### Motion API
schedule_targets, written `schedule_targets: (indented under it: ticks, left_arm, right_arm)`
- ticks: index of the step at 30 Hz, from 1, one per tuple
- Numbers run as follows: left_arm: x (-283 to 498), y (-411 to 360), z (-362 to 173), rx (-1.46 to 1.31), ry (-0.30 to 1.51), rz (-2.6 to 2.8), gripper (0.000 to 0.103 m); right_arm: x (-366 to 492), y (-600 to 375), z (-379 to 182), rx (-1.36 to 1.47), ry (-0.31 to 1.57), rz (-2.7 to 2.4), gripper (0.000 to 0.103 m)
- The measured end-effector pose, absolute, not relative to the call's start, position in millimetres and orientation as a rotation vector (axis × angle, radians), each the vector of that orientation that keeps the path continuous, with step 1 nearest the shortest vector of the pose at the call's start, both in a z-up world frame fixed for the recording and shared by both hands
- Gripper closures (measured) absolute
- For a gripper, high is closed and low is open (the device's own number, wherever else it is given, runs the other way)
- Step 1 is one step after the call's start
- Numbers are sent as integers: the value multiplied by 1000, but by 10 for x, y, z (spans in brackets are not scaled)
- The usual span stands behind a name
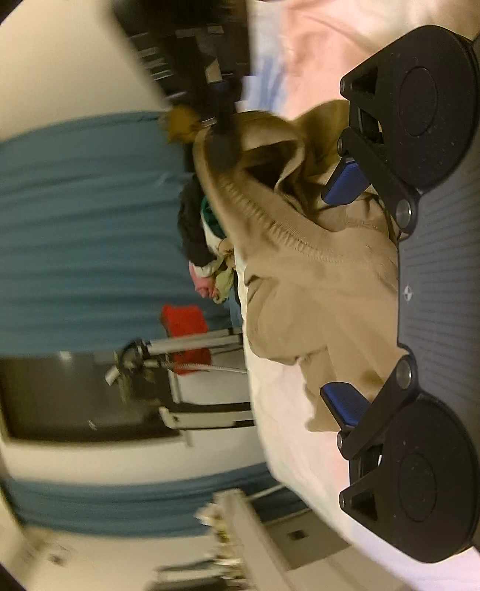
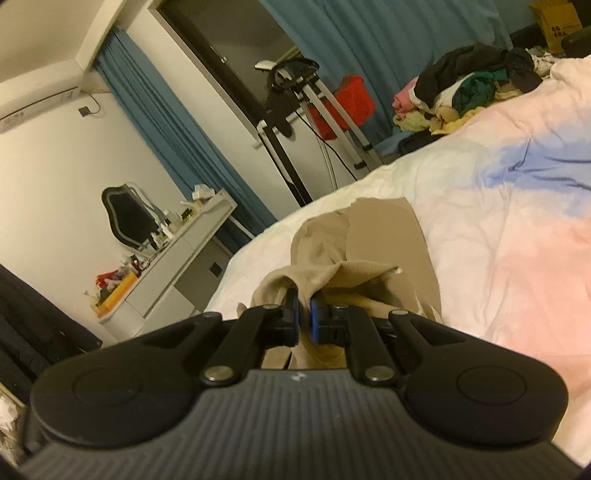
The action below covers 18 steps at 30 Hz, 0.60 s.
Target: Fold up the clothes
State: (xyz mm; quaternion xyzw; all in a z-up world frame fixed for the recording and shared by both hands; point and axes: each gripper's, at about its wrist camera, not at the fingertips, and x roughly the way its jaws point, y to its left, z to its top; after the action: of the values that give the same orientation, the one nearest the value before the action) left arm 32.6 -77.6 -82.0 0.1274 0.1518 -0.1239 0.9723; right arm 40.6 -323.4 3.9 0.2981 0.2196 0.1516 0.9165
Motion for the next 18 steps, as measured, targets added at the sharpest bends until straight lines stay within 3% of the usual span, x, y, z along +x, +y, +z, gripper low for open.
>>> schedule_targets:
  ticks: [9, 18]
  left_arm:
    - [375, -1209, -1178, 638, 228, -53, 0]
    - [88, -913, -682, 390, 54, 55, 0]
  right_arm:
    - [389, -3327, 54, 655, 420, 288, 92]
    - [453, -3270, 22, 547, 466, 201, 92]
